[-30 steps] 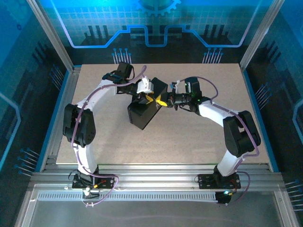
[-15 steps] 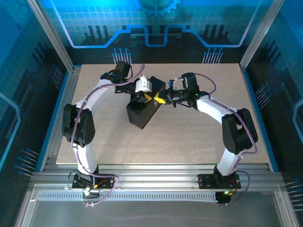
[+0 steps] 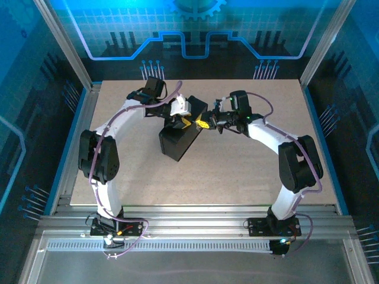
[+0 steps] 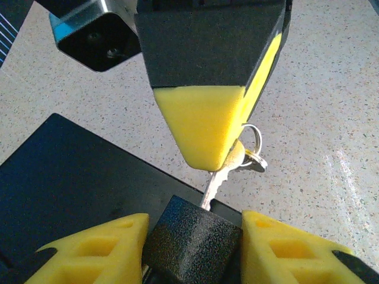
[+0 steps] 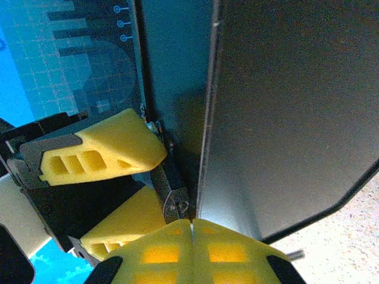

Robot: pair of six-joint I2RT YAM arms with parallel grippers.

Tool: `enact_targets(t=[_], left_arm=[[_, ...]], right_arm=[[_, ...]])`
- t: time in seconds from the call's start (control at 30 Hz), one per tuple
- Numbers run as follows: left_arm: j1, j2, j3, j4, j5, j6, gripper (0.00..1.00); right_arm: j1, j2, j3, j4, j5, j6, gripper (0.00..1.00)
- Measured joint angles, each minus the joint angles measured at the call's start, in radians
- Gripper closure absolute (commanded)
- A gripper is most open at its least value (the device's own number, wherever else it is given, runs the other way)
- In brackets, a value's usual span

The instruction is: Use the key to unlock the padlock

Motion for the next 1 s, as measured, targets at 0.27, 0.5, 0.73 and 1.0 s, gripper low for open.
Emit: enact_targets(t=[0.27,0.5,0.73,1.0], left_arm=[[0.006,-0.008,0.008,-0.006,-0.007,-0.019,0.62],[0.005,-0.003,0.005,-0.010,-0.019,-0.033,0.62],[0.012,-0.004,0.000,0.002,-0.022,-0.053,0.62],[0.013,-0.005,0.000,0.003,-0.022,-0.058,0.62]], right_arm=[[0.041,0.005,0.148,-0.248,0.114,-0.212,1.00],[0.041,-0.016,-0.020,0.007,0.081,-0.077,1.00],[0.052,-0.017,-0.059,0.138,0.088,0.072,1.00],[0.065,-0.014,0.000,0.031,0.134,0.045,0.96]])
